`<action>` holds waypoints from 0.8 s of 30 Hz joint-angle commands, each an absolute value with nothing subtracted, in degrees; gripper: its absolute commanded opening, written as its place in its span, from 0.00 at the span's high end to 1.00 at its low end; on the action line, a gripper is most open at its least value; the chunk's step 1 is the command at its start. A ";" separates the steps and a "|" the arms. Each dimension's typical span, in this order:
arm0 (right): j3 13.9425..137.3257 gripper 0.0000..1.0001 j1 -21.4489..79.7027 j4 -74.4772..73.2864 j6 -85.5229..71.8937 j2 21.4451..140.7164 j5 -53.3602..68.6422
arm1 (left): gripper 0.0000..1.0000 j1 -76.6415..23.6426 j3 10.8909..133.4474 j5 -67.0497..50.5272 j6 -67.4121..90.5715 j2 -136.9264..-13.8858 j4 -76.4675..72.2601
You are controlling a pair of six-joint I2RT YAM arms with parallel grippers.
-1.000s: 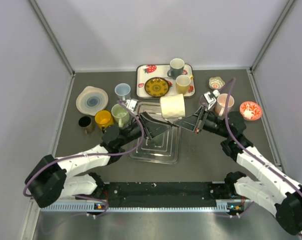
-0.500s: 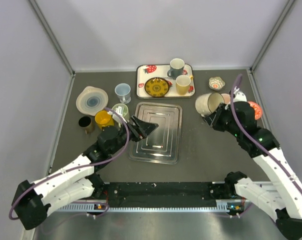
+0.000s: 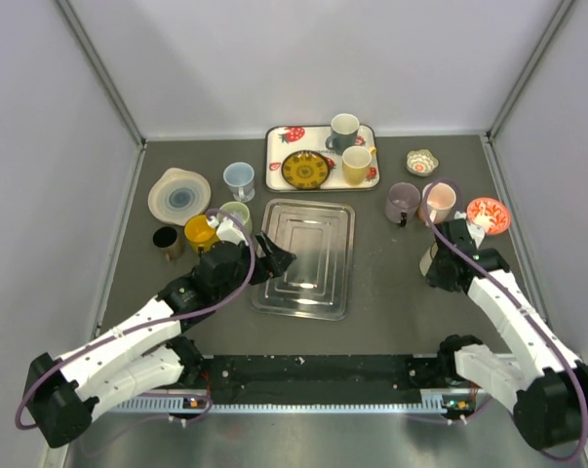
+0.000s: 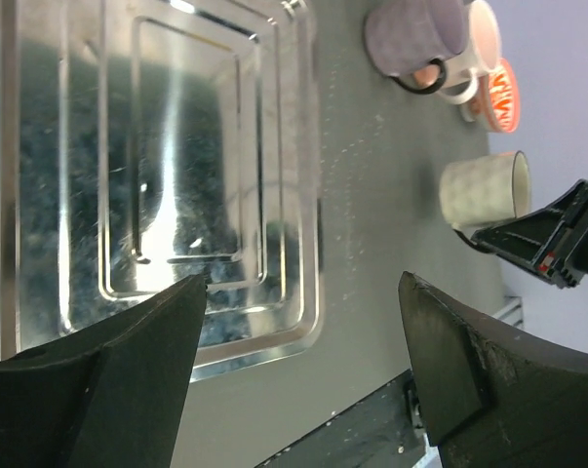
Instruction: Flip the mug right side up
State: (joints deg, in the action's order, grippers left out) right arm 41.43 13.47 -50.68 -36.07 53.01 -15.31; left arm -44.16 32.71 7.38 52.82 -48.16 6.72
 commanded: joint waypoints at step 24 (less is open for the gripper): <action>45.00 0.32 8.08 -40.77 -34.37 60.92 -19.07 | 0.11 -44.03 33.21 12.57 49.23 -45.96 16.34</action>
